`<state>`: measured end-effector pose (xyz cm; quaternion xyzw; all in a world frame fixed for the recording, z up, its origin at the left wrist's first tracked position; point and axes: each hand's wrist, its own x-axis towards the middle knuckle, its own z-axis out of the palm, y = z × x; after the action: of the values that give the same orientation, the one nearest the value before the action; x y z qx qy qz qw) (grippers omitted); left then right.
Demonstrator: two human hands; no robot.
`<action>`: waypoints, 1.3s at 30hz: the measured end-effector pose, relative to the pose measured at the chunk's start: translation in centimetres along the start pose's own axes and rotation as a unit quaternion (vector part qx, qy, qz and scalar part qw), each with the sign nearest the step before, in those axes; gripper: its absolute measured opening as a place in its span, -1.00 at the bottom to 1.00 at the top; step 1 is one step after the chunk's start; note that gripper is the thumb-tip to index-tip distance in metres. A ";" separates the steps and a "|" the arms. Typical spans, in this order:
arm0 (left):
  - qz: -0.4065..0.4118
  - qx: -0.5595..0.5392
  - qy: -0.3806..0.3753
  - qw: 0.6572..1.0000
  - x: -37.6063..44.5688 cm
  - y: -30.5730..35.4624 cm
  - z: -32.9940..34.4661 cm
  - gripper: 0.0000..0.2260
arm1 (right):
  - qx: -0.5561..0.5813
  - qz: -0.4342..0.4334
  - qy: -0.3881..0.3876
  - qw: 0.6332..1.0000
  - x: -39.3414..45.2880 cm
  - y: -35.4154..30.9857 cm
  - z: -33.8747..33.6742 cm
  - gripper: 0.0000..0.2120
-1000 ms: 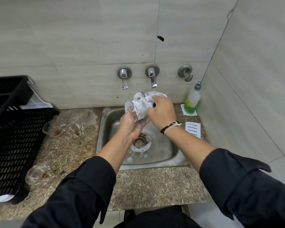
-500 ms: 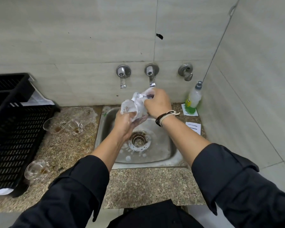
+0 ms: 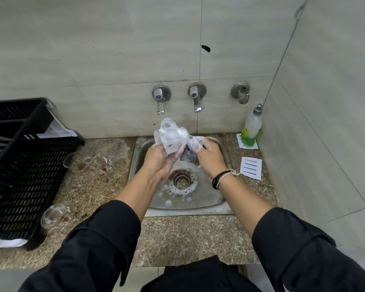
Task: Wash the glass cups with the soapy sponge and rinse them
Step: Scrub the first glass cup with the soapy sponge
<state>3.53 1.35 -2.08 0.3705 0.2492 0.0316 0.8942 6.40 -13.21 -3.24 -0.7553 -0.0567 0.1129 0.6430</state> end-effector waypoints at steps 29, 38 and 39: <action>0.122 0.310 -0.090 0.938 -2.1 2.2 2.8 -0.97 | -0.161 -0.187 -0.075 0.966 0.6 -5.3 -2.0 -0.67; 0.374 0.563 -0.099 0.731 -1.1 3.4 3.2 -0.62 | -0.295 -0.012 -0.220 0.930 4.2 -7.9 -2.8 -0.77; 0.402 0.583 -0.101 0.699 -0.9 3.4 3.1 -0.64 | -0.297 0.013 -0.226 0.928 4.5 -8.2 -2.8 -0.78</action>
<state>4.65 1.60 2.49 0.8838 -0.0464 0.1984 0.4211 11.97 -13.49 4.77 -0.8668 -0.2217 0.2673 0.3578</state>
